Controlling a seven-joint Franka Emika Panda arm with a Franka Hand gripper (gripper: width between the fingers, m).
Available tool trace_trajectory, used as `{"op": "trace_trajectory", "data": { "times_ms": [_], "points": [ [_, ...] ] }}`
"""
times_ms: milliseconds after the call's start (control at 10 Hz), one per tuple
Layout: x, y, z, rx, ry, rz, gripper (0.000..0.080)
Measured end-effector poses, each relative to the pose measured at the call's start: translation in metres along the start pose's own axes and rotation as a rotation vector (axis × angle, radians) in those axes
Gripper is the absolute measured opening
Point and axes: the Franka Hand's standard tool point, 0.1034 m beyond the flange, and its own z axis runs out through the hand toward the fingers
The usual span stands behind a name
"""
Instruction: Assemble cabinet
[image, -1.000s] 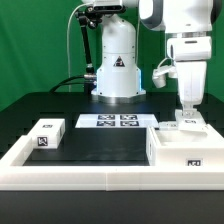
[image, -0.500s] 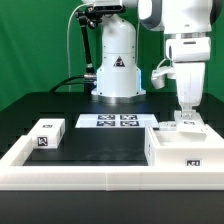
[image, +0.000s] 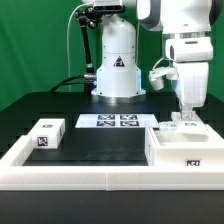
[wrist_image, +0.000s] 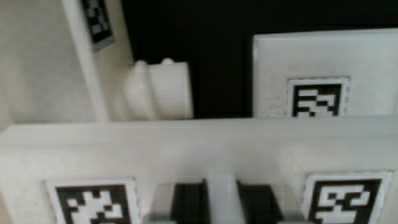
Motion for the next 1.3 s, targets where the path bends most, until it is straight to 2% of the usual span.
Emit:
{"op": "trace_trajectory", "data": {
  "times_ms": [100,200,700,800,1100,1300],
  "points": [
    [0.001,0.009,0.001,-0.008,0.005,-0.015,0.0071],
    [0.002,0.014,0.0,0.0,0.001,-0.028,0.0071],
    [0.002,0.014,0.001,0.0,0.002,-0.026,0.0071],
    [0.002,0.024,0.0,0.001,0.002,-0.029,0.0071],
    [0.003,0.059,0.0,-0.026,0.015,-0.027,0.0071],
    [0.003,0.071,0.0,-0.024,0.015,-0.024,0.0071]
  ]
}}
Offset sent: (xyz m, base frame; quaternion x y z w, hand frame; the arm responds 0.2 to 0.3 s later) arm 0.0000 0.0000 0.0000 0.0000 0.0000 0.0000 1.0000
